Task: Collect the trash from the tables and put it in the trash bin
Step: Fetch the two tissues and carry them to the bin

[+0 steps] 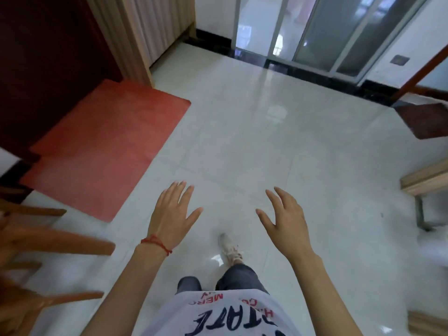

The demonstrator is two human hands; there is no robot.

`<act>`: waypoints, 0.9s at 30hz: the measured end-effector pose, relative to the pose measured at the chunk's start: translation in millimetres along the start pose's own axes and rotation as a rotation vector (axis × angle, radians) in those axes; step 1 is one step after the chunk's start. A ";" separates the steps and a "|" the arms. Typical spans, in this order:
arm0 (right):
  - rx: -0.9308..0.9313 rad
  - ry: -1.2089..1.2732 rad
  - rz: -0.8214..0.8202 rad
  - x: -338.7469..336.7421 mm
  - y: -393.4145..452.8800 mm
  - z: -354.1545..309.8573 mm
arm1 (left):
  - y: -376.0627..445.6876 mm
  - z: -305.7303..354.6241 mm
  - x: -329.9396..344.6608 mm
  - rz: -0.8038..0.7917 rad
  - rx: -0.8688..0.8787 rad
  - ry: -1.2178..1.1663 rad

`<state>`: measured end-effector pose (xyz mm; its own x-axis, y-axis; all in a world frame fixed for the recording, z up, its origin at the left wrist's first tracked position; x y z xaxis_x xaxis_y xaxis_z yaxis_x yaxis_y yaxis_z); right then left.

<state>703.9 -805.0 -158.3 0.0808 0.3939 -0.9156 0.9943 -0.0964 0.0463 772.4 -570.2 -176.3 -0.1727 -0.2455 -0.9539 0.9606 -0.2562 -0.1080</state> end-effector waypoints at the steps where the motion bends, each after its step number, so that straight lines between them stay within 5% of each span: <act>1: -0.040 -0.003 -0.018 0.2 19.1 -1.5 | 9.4 -3.0 -2.1 0.006 -0.036 -0.005; 18: -0.817 -0.050 -0.321 49.9 230.9 -115.3 | 40.7 -82.1 -38.3 0.210 -0.739 -0.073; 27: -1.000 -0.023 -0.417 95.8 265.2 -195.4 | 27.7 -140.0 -52.1 0.243 -0.943 -0.079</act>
<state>989.0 -614.2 -155.7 -0.2684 0.2049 -0.9413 0.5508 0.8343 0.0245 838.5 -433.6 -168.9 0.0717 -0.2636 -0.9620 0.7462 0.6542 -0.1236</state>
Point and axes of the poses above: each hand's wrist, its own y-axis towards the middle knuckle, its own x-axis out of the palm, z = x × y, the point moved 6 cm from there along y, towards the middle knuckle, and after that the axes turned 6 degrees about -x, right-handed, at the moved point
